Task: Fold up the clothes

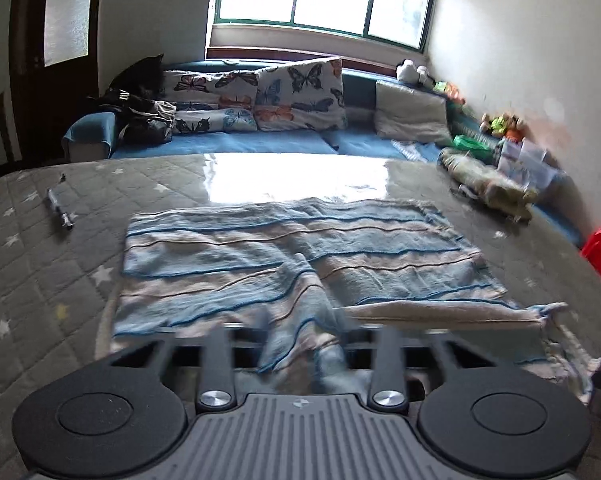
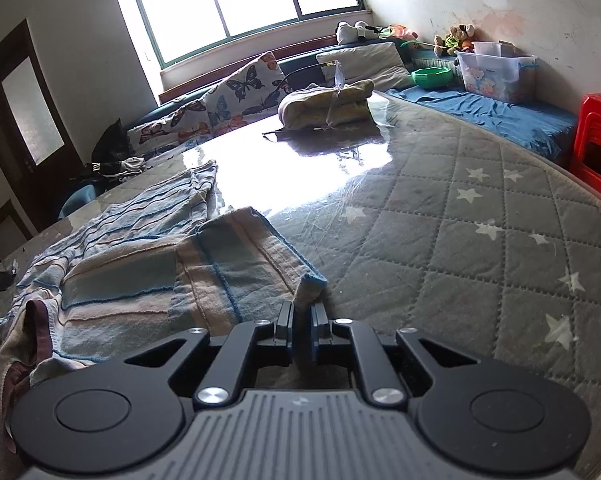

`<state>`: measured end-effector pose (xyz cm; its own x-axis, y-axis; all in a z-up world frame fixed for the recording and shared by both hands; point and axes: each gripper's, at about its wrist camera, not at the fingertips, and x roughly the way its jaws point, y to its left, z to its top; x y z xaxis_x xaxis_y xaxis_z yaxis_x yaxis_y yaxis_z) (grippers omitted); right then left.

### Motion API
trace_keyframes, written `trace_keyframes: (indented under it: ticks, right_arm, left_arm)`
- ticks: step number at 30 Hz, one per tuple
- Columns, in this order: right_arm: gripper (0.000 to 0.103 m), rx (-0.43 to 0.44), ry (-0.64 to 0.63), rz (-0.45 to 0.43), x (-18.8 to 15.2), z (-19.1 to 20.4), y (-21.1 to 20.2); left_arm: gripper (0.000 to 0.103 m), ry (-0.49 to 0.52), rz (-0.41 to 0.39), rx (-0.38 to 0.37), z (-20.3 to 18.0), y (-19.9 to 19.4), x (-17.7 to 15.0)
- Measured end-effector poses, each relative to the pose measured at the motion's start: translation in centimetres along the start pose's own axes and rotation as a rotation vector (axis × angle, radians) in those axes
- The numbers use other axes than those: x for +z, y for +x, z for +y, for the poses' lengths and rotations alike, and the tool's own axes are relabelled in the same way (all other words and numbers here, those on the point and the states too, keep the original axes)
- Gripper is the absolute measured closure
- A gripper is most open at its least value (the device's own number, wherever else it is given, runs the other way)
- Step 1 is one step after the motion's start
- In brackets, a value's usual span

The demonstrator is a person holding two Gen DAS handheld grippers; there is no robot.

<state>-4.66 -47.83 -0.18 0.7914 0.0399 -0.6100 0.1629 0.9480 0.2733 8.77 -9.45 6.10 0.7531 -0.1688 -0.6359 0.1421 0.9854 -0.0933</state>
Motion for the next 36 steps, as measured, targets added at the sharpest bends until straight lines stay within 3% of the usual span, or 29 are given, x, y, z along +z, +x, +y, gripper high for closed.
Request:
trace_keyframes:
  ticks: [7,8,9,12,20,28,36]
  right_arm:
    - [0.095,-0.002,-0.008,-0.017,-0.2,0.0,-0.5]
    - [0.095,-0.003,-0.009,-0.020,-0.2,0.0,-0.6]
    - [0.096,-0.003,-0.010,-0.022,-0.2,0.0,-0.7]
    - [0.099,-0.004,-0.013,-0.029,-0.3,0.0,-0.9]
    - [0.100,-0.015,-0.014,-0.068,-0.2,-0.1,-2.7]
    - [0.096,0.066,-0.077,-0.060,-0.2,2.1,-3.0]
    - [0.083,0.061,-0.075,-0.042,-0.2,2.5,-2.3]
  left_arm:
    - [0.057,0.052,0.060,0.048,-1.3,4.5,0.6]
    - [0.066,0.055,0.068,0.048,-1.2,4.8,0.4]
    - [0.085,0.057,0.076,0.049,-1.2,5.0,0.3]
    - [0.098,0.040,0.080,0.040,-0.5,4.8,-0.2]
    - [0.100,-0.045,-0.017,0.054,2.4,-0.7,-0.7]
    - [0.100,-0.181,-0.117,0.088,7.6,-9.7,-3.5]
    - [0.100,-0.354,-0.037,0.174,13.2,-13.2,-10.2]
